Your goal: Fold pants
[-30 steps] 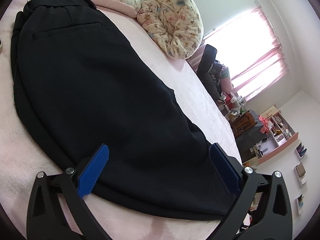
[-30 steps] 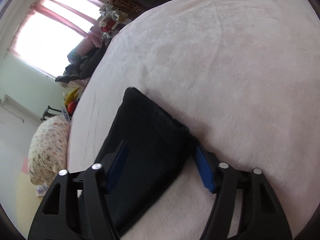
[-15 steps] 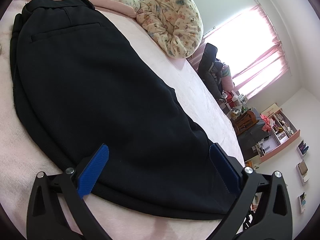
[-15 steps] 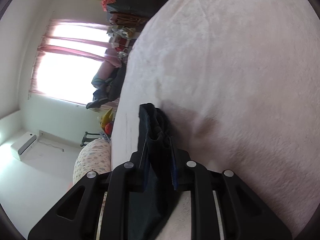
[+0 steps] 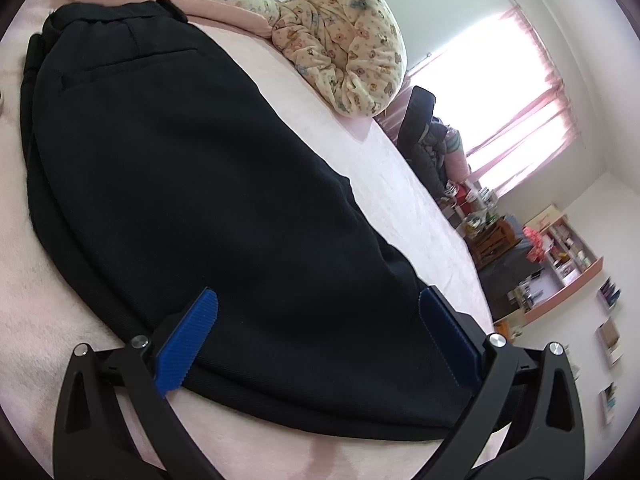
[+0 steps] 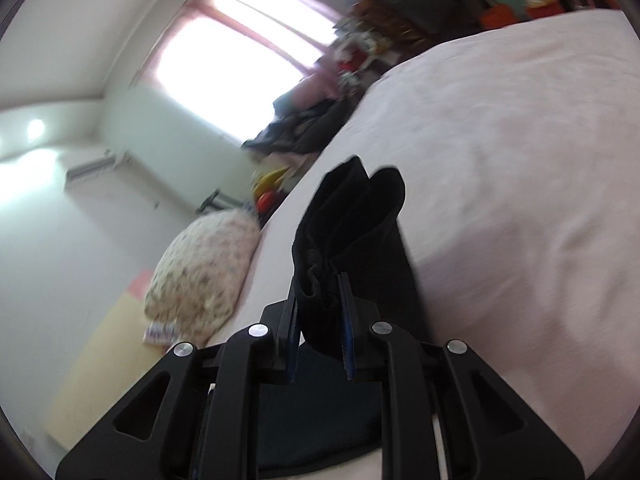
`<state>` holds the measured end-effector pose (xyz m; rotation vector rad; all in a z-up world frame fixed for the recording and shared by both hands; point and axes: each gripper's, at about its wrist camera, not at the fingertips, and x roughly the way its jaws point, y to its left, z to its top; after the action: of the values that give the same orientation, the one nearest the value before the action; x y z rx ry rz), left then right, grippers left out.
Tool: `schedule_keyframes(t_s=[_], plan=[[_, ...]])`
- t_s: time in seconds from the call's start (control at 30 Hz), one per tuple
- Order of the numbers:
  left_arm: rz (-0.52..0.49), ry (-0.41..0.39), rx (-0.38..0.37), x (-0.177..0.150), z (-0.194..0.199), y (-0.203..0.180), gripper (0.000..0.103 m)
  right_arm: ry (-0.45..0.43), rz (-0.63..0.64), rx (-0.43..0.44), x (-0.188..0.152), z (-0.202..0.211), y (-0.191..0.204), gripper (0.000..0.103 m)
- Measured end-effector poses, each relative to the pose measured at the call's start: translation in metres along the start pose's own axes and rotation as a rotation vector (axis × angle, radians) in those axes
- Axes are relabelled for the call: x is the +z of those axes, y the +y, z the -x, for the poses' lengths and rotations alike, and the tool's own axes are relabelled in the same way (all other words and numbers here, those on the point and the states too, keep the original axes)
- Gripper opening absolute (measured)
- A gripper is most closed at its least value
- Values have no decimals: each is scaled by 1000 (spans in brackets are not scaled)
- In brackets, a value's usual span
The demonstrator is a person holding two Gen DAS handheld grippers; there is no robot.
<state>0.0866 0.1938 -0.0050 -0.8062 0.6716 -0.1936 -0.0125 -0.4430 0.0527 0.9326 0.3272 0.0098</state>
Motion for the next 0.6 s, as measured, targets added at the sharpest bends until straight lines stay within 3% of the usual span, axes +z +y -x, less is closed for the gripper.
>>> schedule_keyframes(t_s=[0.3, 0.43, 0.6], plan=[[90, -24, -64, 4, 11, 7, 101, 202, 161, 91, -58, -81, 111, 18], [75, -51, -48, 6, 15, 3, 101, 352, 214, 99, -114, -126, 146, 18], [56, -81, -41, 8, 21, 0, 101, 536, 289, 61, -189, -164, 156, 18]])
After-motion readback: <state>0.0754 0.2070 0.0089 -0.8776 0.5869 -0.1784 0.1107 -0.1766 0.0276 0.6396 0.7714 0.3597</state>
